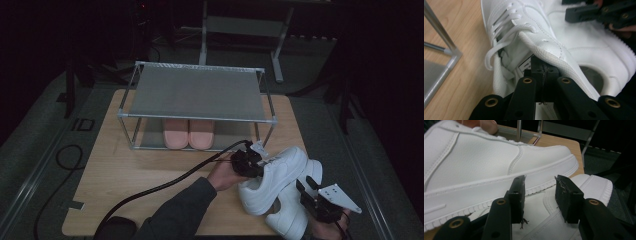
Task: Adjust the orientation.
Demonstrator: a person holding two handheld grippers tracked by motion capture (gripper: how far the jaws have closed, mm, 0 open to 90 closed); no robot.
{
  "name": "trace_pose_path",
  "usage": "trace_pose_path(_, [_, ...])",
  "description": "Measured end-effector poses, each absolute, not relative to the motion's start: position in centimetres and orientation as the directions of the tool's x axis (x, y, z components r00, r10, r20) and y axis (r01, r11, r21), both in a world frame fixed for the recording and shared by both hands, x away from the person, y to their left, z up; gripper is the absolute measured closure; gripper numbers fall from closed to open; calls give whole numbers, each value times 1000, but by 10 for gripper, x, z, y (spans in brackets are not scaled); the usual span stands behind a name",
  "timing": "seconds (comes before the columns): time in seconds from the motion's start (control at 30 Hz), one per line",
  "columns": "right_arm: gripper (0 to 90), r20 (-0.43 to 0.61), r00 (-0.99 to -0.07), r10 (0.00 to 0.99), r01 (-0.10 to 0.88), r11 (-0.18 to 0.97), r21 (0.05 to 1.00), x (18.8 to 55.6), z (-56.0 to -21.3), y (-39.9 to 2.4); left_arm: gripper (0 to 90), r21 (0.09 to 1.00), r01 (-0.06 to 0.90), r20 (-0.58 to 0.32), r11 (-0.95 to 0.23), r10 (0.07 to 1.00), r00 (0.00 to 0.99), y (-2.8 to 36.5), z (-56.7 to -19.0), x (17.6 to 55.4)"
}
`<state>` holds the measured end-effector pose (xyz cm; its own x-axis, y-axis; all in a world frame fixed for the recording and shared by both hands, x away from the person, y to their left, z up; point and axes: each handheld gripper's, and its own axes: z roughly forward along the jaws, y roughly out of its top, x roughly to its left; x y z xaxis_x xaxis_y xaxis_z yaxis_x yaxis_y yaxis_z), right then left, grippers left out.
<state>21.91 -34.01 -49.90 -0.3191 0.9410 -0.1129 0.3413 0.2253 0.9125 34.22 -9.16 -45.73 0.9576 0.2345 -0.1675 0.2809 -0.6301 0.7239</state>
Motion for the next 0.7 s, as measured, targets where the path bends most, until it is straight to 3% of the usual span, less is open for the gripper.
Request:
trace_pose_path(0.1, [592,-114,-319,941,342,226,912,219,-499,-340,894,726,246,-140,-643,212,967,-95,-455,336])
trace_pose_path(0.2, [592,-114,-319,941,343,227,911,219,-499,-340,894,692,267,-125,-671,254,959,-93,-462,341])
trace_pose_path(0.7, [603,-118,-327,938,350,237,906,219,-498,-339,858,681,291,-170,-672,241,956,-87,-478,341])
